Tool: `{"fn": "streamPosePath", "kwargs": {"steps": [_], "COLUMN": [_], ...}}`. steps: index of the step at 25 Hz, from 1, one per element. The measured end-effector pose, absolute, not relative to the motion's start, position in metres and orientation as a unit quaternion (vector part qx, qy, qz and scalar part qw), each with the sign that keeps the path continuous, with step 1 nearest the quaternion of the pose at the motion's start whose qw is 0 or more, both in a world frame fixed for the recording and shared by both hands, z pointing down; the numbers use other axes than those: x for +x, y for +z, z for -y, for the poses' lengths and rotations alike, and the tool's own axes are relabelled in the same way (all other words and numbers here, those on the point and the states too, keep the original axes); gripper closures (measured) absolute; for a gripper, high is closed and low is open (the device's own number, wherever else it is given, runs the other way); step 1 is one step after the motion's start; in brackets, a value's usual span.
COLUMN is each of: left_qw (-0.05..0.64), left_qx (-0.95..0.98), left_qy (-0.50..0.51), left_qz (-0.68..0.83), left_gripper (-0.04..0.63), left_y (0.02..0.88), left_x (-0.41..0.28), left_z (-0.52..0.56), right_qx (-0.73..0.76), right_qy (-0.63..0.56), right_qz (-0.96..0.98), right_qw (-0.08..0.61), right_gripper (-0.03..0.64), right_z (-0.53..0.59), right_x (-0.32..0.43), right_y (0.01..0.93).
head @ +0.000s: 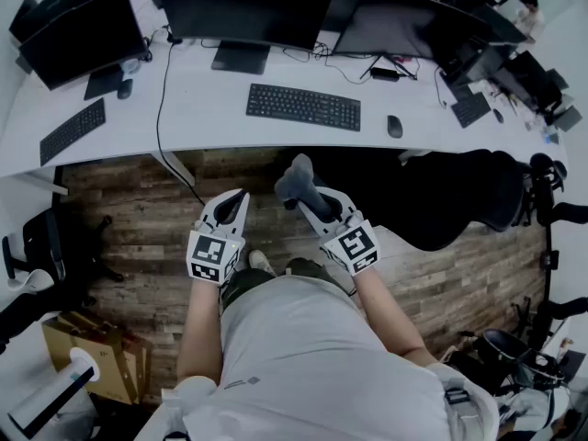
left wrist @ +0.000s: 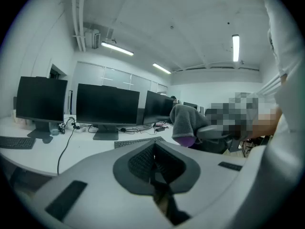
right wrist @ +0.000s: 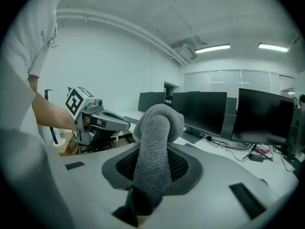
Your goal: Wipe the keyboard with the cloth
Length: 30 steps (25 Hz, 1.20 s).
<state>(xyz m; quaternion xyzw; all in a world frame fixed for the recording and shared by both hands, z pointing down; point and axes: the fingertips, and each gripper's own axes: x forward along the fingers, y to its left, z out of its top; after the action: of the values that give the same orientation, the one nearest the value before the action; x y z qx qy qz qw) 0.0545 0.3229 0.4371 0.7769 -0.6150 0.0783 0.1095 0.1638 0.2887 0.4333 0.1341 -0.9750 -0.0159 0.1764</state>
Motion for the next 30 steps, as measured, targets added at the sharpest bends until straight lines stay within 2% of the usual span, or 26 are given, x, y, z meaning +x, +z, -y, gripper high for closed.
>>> {"fn": "streamPosePath", "kwargs": {"steps": [17, 30], "left_qw": [0.146, 0.179], "left_qx": [0.741, 0.731], "left_qy": [0.070, 0.108], "left_qz": [0.652, 0.649], "left_gripper": [0.597, 0.597], "left_y": [0.460, 0.485], "left_x": [-0.045, -0.104], "left_z": [-0.315, -0.187], "right_qx": [0.120, 0.107], "right_qy": [0.006, 0.031], "right_qz": [0.973, 0.972], "right_qw": [0.197, 0.207], "right_gripper": [0.505, 0.505], "right_z": [-0.251, -0.119], "right_x": [0.078, 0.014], "right_y": [0.454, 0.482]}}
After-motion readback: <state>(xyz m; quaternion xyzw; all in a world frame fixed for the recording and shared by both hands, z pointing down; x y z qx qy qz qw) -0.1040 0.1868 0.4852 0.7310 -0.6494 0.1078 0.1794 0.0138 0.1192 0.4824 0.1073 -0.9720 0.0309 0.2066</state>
